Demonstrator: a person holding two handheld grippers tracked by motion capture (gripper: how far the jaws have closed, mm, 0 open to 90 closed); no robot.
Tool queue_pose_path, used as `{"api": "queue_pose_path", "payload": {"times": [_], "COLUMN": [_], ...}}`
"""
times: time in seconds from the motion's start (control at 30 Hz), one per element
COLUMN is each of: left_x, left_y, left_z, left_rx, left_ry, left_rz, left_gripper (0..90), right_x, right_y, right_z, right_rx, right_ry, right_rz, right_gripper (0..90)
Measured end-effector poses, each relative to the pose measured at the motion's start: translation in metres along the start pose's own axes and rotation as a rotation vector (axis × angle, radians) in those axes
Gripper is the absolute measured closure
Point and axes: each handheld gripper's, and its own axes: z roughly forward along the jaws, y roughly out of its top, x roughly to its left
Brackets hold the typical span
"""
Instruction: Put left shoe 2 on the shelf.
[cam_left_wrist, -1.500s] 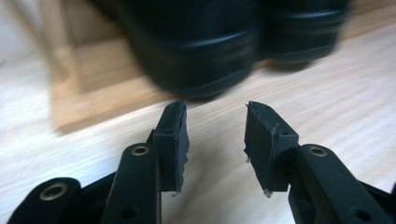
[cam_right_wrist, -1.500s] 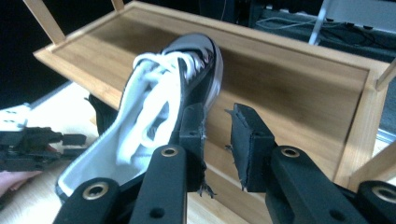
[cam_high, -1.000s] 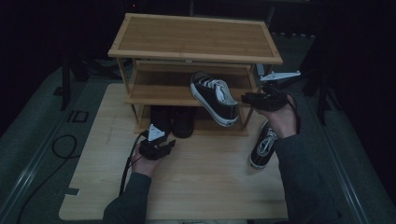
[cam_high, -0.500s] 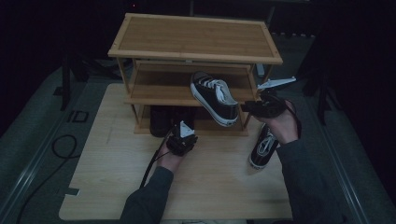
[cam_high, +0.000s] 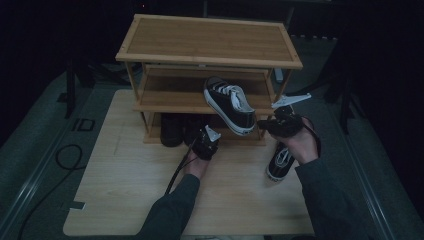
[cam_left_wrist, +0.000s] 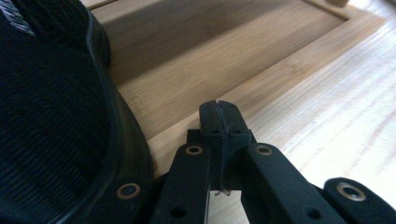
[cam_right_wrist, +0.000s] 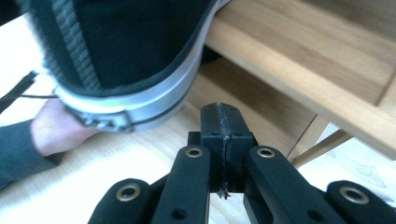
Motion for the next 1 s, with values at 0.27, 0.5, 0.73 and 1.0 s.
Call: {"api": "queue_pose_path", "payload": {"times": [0.27,0.5,0.73,1.0], "left_x": [-0.003,-0.004,-0.004,-0.001], "left_y": [0.006,0.007,0.011,0.015], "left_z": [0.015,0.024,0.029,0.036], "left_rx": [0.007,-0.009,-0.005,0.023], "left_ry": [0.054,0.058,0.073,0.089], "left_rz": [-0.018,-0.045,-0.060,-0.075], "left_gripper": [90.0,90.0,90.0,89.8], "right_x": [0.018,0.034,0.043,0.046], "right_y": [-0.011,-0.013,-0.010,-0.007], "right_z": [-0.007,-0.019,-0.023,-0.021], "right_rx": [-0.015,-0.042,-0.065,-0.064], "right_ry": [0.033,0.064,0.077,0.068], "right_rz": [-0.041,-0.080,-0.096,-0.108], "right_gripper": [89.9,90.0,90.0,90.0]}}
